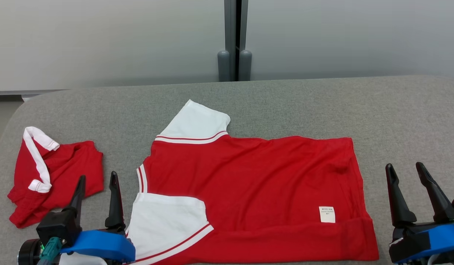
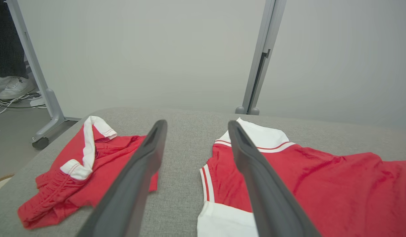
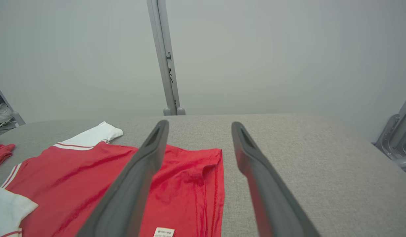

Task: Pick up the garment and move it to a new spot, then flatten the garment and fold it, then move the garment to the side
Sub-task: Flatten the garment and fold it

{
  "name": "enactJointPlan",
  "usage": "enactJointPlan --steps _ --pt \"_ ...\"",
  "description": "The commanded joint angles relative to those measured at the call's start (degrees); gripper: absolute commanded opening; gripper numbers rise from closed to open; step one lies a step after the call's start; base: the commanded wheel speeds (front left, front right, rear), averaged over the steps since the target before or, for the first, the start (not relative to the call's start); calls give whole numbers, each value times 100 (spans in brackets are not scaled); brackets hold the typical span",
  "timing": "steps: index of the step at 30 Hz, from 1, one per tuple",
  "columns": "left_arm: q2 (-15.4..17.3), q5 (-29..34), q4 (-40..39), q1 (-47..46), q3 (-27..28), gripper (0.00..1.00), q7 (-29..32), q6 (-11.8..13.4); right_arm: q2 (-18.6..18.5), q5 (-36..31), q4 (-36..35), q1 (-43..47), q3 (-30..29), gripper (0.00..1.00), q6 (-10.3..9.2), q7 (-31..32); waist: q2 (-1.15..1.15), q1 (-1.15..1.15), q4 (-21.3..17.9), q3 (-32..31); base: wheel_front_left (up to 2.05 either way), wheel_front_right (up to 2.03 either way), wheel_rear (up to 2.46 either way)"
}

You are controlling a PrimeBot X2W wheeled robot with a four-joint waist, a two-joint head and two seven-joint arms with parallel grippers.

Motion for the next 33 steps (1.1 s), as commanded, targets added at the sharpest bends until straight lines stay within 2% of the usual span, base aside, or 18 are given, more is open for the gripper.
enactJointPlan --steps 1,7,10,13,17,25,33 --pt "17 -21 -26 36 -12 100 23 33 26 -26 -44 40 -24 100 1 19 -1 0 5 6 0 0 0" --pt "69 -60 20 7 -28 100 119 18 42 1 -80 1 -43 100 1 54 -1 0 11 83 0 0 0" --pt "115 -88 12 -215 -78 100 251 -73 50 15 -137 -84 -68 100 1 62 -1 0 23 227 0 0 0" --pt "140 -116 59 -681 -193 100 486 -259 41 38 -167 -213 -82 100 1 97 -1 0 20 468 0 0 0" --pt "123 -207 379 -1689 -370 100 956 -642 -6 69 -183 -462 -77 100 1 74 -1 0 -57 906 0 0 0" --pt "-133 -526 1979 -3793 -640 100 1890 -1379 21 110 -54 -947 10 100 1 -51 -1 0 -367 1696 0 0 0" --pt "-68 -670 4096 -5209 -532 100 2013 -1709 85 179 220 -1334 317 100 1 -241 -1 0 -954 2214 0 0 0"
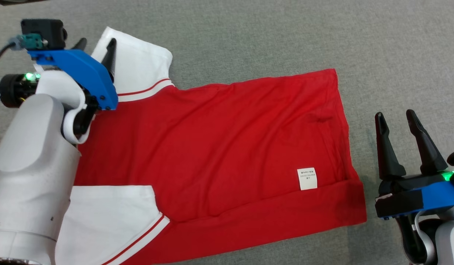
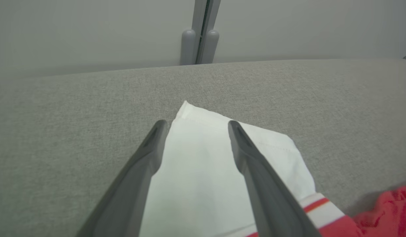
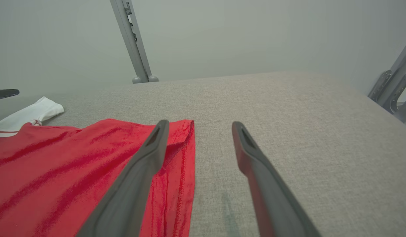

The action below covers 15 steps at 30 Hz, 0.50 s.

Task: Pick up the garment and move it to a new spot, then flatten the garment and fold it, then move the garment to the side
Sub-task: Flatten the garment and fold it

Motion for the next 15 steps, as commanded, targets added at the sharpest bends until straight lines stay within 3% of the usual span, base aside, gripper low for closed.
enactJointPlan --steps 1,10,11,12,13,15 --pt "40 -30 339 -246 45 100 -66 -48 27 52 51 -135 46 100 1 -62 -1 0 -93 90 0 0 0" --pt "57 -18 1709 -962 -80 100 -296 -247 -36 153 314 -348 157 100 1 -216 -1 0 -337 360 0 0 0" --pt "15 -57 1820 -1003 -105 96 -287 -270 -60 150 344 -372 155 100 1 -210 -1 0 -338 362 0 0 0" --pt "-13 -56 1914 -1050 -159 32 -292 -299 -92 159 382 -406 148 100 1 -207 -1 0 -331 365 0 0 0" --pt "-33 -59 1987 -1083 -209 0 -308 -308 -121 174 427 -473 162 100 1 -199 -1 0 -324 370 0 0 0" --pt "-46 -48 2063 -1178 -254 0 -543 -322 -184 237 559 -673 257 100 1 -172 -1 0 -307 377 0 0 0"
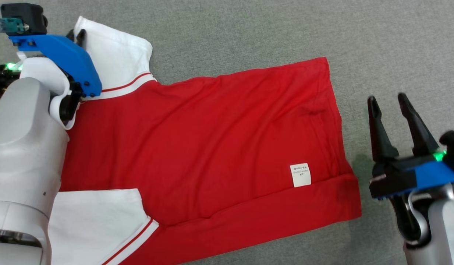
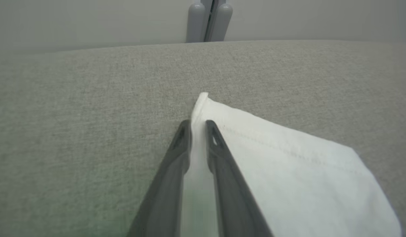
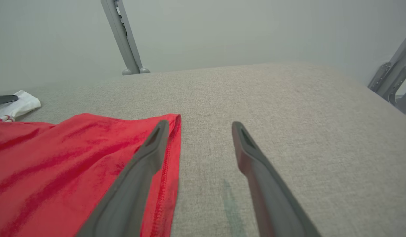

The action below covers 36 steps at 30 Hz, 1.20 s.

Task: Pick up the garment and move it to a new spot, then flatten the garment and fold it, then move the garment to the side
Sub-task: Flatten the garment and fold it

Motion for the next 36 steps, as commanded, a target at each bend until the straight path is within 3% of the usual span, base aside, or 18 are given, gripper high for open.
enactJointPlan --steps 1,10,17,19,20,30,36 --pt "0 23 61 -101 -32 0 -78 -29 -40 56 74 -215 59 100 1 33 0 1 15 3 0 0 0" --pt "-301 2 266 -495 -269 0 -889 -35 -495 538 1637 -1613 789 100 1 91 0 1 404 63 0 0 0" --pt "-444 -260 28 -507 -573 0 -1312 -38 -792 717 3102 -2341 946 97 1 320 0 1 799 55 0 0 0" --pt "-418 -349 -41 -432 -658 0 -1440 -39 -866 803 3325 -2386 1001 42 1 467 0 1 879 27 0 0 0" --pt "-404 -413 -85 -394 -688 0 -1511 -39 -893 850 3389 -2390 1034 0 1 514 0 1 910 11 0 0 0" --pt "-56 -700 -673 146 -653 0 -2257 -39 -1077 1023 2923 -2370 953 0 1 -394 0 1 999 -354 0 0 0" --pt "164 -567 -1914 1116 -157 0 -2313 205 -1076 1108 2613 -1872 869 0 1 -578 0 1 1081 -642 0 0 0"
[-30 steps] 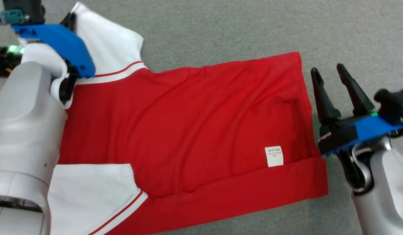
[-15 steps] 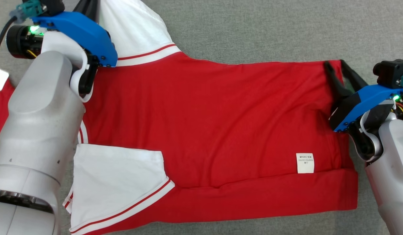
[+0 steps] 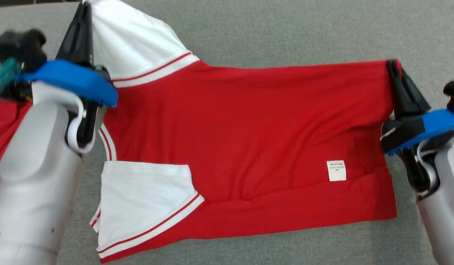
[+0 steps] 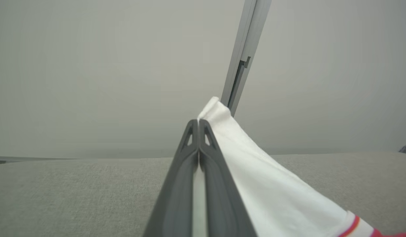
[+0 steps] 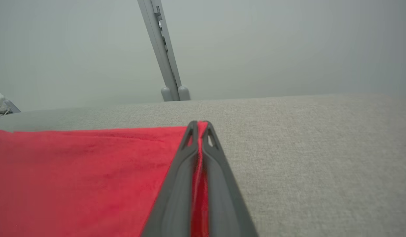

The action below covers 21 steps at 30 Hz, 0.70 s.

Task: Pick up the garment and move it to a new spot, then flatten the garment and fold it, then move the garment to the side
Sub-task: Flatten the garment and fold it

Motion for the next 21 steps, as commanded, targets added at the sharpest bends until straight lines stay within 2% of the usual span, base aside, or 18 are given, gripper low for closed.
enactJointPlan --steps 1,8,14,21 --pt "44 54 -328 374 139 0 -23 86 -13 28 -92 202 -19 0 1 -52 0 0 11 -64 0 0 0" --pt "47 175 -2003 2330 576 0 -26 451 61 267 -401 1116 -31 0 1 1 0 0 88 -310 0 0 0" --pt "29 -12 -2758 3684 747 0 -23 750 128 414 -424 1736 -231 0 1 -46 0 0 91 -530 0 0 0" --pt "102 -247 -3523 4879 684 0 496 1158 211 377 -438 2251 -429 0 1 -41 0 0 156 -843 0 0 0"
